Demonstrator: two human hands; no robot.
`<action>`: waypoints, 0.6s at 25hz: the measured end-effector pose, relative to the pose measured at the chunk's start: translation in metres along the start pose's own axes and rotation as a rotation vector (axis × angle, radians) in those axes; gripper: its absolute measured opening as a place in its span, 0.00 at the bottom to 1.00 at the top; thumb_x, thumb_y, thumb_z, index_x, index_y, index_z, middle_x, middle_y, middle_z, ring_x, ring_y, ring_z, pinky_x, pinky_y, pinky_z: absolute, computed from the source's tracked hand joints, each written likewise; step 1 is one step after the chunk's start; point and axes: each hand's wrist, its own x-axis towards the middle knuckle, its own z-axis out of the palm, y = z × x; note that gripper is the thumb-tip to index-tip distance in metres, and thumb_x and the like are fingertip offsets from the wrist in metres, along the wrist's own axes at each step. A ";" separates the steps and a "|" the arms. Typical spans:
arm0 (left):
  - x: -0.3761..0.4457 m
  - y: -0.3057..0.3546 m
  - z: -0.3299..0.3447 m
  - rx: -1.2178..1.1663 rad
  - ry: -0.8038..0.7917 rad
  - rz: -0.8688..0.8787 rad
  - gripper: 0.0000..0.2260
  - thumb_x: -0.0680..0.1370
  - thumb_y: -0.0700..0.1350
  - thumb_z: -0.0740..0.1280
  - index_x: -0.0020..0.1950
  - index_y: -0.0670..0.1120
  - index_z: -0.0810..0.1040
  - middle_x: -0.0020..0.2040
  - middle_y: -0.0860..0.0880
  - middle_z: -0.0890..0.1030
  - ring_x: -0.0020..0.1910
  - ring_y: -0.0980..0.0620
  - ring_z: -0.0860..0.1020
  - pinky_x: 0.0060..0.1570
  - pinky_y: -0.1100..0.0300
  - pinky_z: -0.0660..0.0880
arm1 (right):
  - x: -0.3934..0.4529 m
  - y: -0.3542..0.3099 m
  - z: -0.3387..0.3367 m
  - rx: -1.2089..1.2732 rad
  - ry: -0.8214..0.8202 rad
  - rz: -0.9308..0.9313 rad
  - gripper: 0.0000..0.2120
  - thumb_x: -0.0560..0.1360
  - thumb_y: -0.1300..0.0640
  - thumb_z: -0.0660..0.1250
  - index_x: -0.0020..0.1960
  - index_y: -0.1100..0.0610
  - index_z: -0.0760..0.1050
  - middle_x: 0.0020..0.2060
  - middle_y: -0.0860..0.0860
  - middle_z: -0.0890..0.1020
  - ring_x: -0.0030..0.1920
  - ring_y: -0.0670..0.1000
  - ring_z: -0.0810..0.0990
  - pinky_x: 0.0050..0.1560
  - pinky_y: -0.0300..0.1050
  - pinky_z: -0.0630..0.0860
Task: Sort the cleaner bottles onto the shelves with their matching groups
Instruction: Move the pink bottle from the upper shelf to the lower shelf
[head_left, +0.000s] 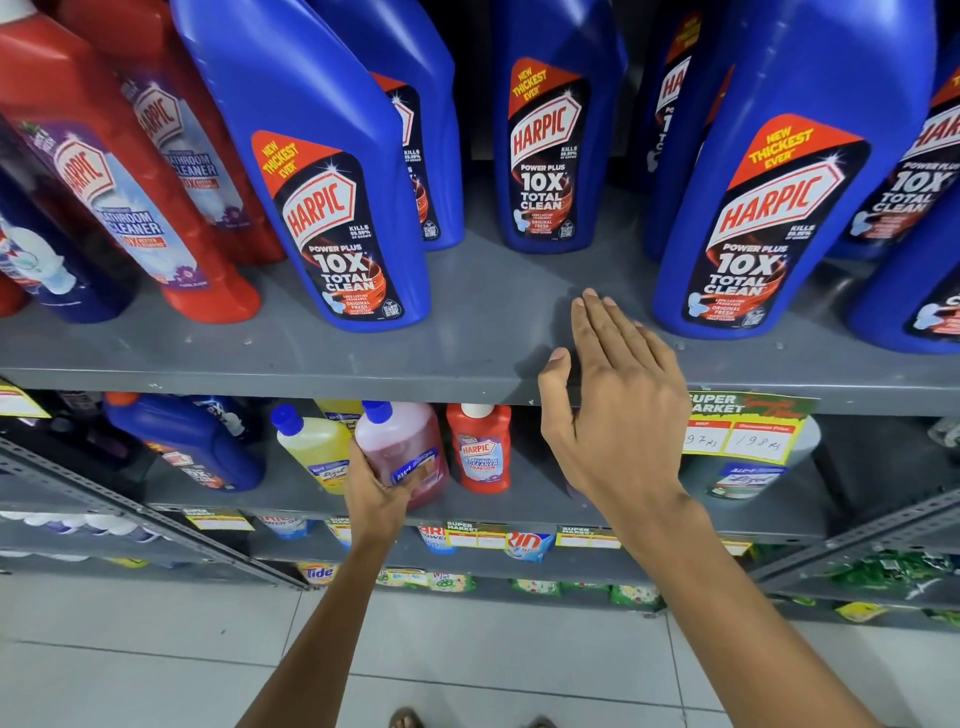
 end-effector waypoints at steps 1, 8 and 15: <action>0.000 0.000 0.000 -0.001 -0.005 -0.001 0.45 0.66 0.38 0.87 0.78 0.47 0.68 0.72 0.44 0.80 0.70 0.40 0.79 0.68 0.36 0.80 | 0.000 0.000 0.000 0.000 0.001 0.002 0.25 0.85 0.51 0.58 0.74 0.64 0.80 0.73 0.58 0.82 0.76 0.55 0.80 0.78 0.51 0.72; -0.002 -0.001 -0.002 -0.018 -0.034 -0.006 0.44 0.68 0.39 0.86 0.79 0.48 0.68 0.72 0.44 0.80 0.71 0.40 0.79 0.65 0.36 0.82 | 0.001 -0.001 -0.002 -0.001 -0.007 0.002 0.25 0.85 0.51 0.58 0.74 0.64 0.80 0.73 0.58 0.82 0.76 0.55 0.80 0.79 0.51 0.71; -0.008 -0.002 -0.007 0.010 -0.051 -0.009 0.41 0.67 0.39 0.86 0.75 0.43 0.70 0.69 0.43 0.82 0.66 0.41 0.83 0.51 0.66 0.85 | 0.000 -0.002 -0.002 0.015 -0.004 0.008 0.25 0.85 0.51 0.58 0.74 0.64 0.79 0.73 0.58 0.82 0.76 0.56 0.80 0.79 0.52 0.72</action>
